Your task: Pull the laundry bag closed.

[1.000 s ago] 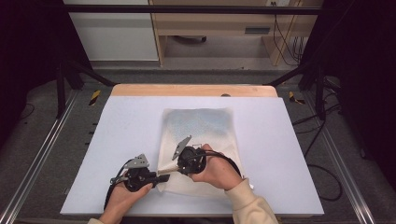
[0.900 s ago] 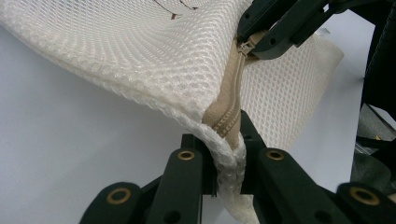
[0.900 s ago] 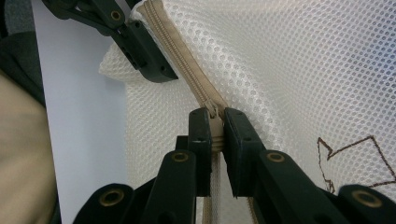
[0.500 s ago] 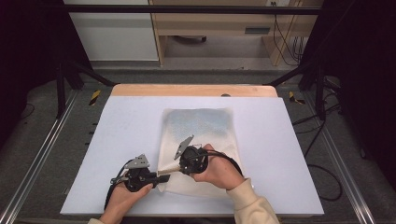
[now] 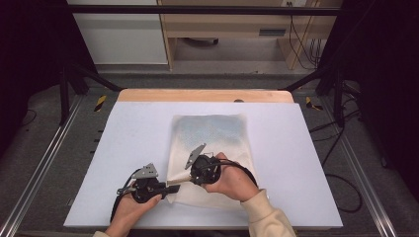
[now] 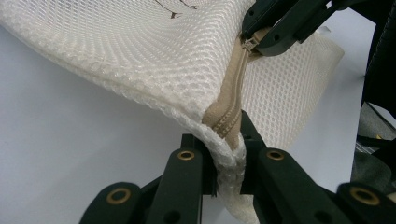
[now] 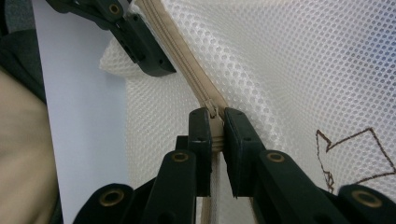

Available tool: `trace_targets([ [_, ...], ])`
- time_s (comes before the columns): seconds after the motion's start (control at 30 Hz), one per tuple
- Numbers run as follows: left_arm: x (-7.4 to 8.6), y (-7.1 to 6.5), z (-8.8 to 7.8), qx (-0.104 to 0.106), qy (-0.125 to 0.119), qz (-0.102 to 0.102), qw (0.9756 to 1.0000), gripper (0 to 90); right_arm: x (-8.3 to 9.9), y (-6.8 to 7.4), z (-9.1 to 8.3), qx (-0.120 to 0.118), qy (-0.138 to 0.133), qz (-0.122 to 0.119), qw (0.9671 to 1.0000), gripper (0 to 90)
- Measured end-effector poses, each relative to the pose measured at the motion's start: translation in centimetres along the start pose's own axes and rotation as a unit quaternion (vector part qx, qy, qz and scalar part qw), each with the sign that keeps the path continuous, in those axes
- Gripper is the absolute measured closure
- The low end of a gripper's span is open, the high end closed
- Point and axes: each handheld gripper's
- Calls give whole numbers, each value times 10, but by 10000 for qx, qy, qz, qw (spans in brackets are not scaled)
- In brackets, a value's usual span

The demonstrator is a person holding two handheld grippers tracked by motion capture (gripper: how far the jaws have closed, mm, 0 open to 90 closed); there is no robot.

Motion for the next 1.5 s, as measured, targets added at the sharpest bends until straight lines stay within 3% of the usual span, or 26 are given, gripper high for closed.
trace_targets([
  [1.5,-3,-3,-1,-14,-50,101,9999,827,17,-6,-23,176,-185,232,9994,819],
])
Point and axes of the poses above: each handheld gripper's, and its own axes: z roughly forward along the jaws, x roughly out of its underside, y roughly to its left, and after that the axes turned 9 degrees about -y, right-handed
